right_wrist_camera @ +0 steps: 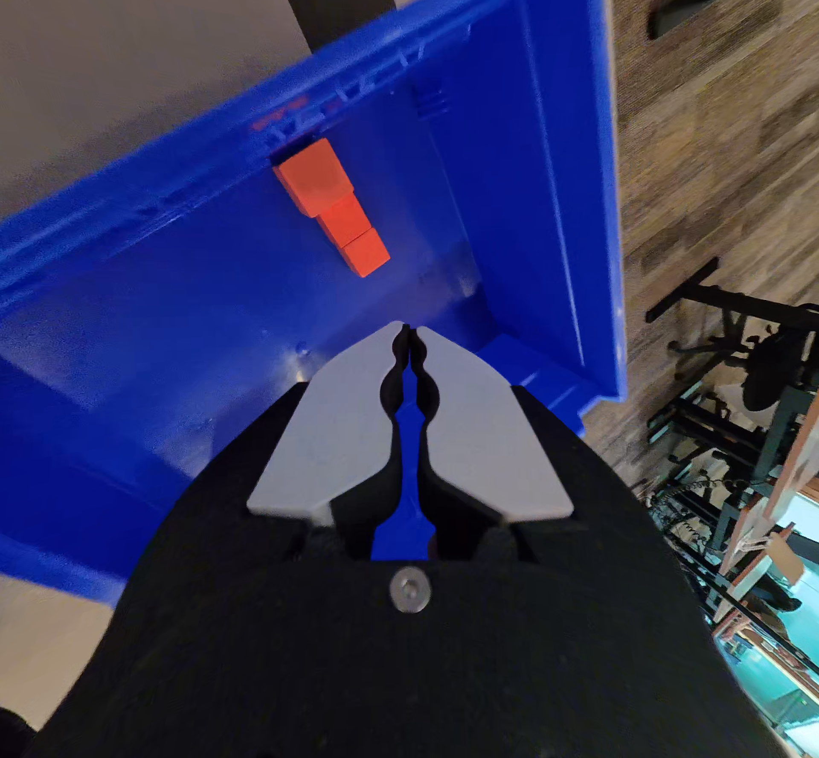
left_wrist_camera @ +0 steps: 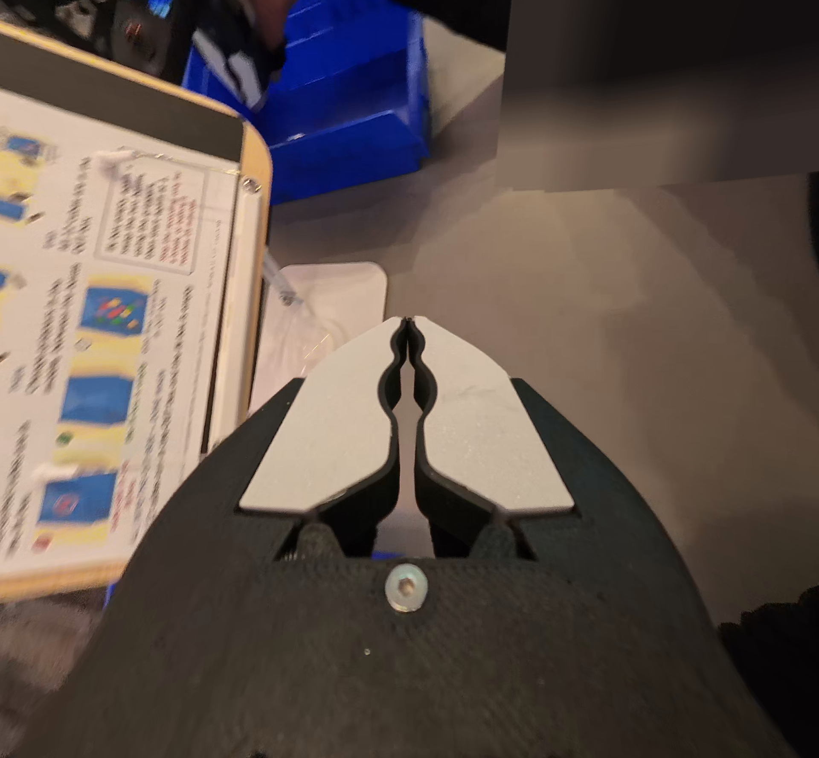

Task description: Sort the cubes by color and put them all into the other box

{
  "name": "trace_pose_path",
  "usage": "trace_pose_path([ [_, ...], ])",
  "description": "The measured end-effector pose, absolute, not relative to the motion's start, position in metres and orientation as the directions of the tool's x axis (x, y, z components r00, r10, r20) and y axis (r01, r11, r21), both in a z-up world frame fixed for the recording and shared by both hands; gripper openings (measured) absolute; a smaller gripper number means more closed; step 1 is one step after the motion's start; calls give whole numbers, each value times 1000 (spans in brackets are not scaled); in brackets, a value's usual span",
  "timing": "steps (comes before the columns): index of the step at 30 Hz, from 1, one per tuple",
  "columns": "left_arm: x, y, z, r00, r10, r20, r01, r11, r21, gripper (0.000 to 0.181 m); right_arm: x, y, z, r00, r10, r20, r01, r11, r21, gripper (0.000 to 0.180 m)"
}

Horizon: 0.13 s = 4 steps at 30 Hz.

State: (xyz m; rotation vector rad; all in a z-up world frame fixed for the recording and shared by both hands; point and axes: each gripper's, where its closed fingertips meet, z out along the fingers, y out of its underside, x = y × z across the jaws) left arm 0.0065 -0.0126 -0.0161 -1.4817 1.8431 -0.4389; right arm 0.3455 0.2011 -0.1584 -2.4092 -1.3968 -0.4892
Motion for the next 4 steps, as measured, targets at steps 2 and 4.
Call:
trace_pose_path([
  [2,-8,-10,-10,-33,-938,-346,-711,265,-651,0,339,191,-141,455,760,464,881,-461,-109,0],
  [4,-24,-9,-2,14,-929,-371,-714,250,-654,0,332,178,-123,440,754,488,889,-443,-117,0],
])
